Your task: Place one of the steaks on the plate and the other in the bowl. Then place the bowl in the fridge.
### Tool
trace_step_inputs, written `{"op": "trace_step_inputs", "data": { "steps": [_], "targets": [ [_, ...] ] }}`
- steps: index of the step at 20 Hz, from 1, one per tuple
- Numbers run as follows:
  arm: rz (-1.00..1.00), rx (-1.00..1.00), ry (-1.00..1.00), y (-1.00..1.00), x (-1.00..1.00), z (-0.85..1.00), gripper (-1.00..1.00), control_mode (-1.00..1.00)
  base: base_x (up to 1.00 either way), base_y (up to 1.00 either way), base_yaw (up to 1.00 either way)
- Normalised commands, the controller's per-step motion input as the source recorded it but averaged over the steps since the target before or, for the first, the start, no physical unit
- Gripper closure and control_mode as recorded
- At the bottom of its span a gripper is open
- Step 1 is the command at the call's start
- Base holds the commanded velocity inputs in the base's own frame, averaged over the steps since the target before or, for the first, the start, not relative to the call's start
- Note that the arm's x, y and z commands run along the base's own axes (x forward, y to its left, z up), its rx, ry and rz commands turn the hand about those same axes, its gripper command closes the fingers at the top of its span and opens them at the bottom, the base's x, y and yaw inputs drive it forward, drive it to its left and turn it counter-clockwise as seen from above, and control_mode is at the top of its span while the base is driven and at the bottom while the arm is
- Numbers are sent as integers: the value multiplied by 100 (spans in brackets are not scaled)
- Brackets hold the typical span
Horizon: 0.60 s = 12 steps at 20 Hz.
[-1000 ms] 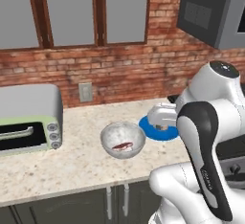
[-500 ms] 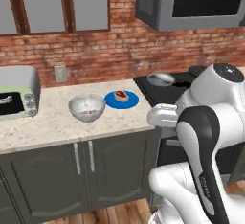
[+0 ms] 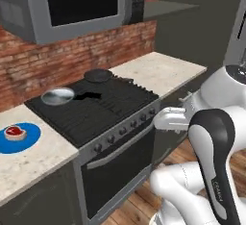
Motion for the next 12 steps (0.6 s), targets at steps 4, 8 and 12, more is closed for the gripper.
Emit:
{"op": "trace_step_inputs", "data": {
  "steps": [4,8,12],
  "targets": [
    [0,0,0,0,0,0,-100,100,0,0,-100],
    [0,0,0,0,0,0,-100,100,1,-23,-94],
    [0,0,0,0,0,0,-100,100,6,-72,-79]
  ]
}}
